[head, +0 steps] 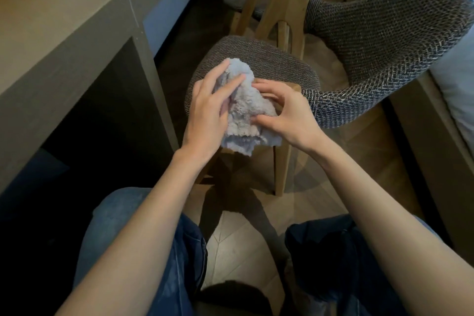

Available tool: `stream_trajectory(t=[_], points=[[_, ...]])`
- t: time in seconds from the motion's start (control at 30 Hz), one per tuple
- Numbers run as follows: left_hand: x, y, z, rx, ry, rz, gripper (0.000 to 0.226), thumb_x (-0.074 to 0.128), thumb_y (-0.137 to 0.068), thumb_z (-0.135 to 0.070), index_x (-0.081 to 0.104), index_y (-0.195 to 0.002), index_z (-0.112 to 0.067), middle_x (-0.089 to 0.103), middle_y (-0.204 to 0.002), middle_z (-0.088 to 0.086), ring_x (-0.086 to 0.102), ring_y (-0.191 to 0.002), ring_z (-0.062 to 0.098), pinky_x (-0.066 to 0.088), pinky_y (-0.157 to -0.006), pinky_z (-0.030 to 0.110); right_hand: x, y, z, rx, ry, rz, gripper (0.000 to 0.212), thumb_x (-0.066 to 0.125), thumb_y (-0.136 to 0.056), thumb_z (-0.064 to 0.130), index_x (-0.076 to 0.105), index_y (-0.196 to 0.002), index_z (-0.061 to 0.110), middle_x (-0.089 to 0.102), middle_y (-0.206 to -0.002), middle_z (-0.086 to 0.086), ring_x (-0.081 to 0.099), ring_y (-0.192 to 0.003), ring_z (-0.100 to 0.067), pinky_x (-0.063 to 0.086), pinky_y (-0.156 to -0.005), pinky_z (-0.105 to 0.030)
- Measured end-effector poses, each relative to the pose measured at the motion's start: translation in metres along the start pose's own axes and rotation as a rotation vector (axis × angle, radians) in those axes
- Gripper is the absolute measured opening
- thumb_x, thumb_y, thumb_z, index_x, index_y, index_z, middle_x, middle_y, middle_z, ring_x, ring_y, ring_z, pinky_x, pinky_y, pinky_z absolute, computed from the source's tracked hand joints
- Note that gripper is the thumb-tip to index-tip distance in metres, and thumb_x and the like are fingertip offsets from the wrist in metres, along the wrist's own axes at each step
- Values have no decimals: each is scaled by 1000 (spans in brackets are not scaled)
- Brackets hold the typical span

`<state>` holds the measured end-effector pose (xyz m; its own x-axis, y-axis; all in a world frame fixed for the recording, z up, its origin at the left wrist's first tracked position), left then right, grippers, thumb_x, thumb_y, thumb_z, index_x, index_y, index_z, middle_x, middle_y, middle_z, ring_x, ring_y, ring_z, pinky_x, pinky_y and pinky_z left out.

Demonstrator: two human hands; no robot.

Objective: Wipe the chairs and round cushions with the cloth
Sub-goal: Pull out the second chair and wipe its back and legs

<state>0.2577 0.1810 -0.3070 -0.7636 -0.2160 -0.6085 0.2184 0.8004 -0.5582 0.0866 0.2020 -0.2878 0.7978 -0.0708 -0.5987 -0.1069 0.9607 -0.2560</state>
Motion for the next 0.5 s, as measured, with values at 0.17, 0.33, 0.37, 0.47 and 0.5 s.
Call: stream_trajectory(t=[0.17,0.33,0.37,0.47,0.5], points=[[-2,1,14,-269,-125,62,41,50,-97,-8,50,-138,-14,31,-152,1,30,-133,19,30,-105,23,-5,3,3,-100,99,-153,42,76,-76,9,67,-117,16,60,-126,4,54,-120,-10,40,-107,-31],[31,4,-3,-457,307,326,64,47,-100,-28,14,-153,-14,5,-161,-5,7,-146,9,10,-114,13,-2,-9,-12,-47,280,-100,47,71,-82,11,60,-127,19,54,-139,-1,42,-134,-17,13,-117,-35],[37,5,-2,-480,358,340,73,53,-97,-23,8,-154,-16,1,-161,-6,5,-146,9,15,-114,12,0,-10,-15,-51,285,-115,48,70,-82,8,60,-127,19,55,-138,-1,43,-134,-18,10,-116,-33],[46,4,14,-532,464,259,84,62,-86,0,15,-153,-18,12,-160,-2,15,-146,15,32,-115,39,2,-11,-16,-66,275,-154,49,70,-80,4,61,-126,19,57,-135,-1,46,-131,-18,9,-114,-31],[47,3,19,-553,487,215,82,63,-85,4,20,-152,-18,20,-158,0,21,-145,16,36,-112,42,2,-10,-15,-71,279,-153,50,70,-80,4,61,-126,19,57,-136,-1,45,-132,-18,9,-114,-31]])
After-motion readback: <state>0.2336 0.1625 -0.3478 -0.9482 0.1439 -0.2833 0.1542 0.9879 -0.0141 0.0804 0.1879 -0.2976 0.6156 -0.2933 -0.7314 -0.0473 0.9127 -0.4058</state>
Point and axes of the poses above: each hand's wrist, its own y-axis away from the middle knuckle, its own x-axis out of the palm, z = x × y, the point moved 1 cm from there along -y, towards the middle knuckle
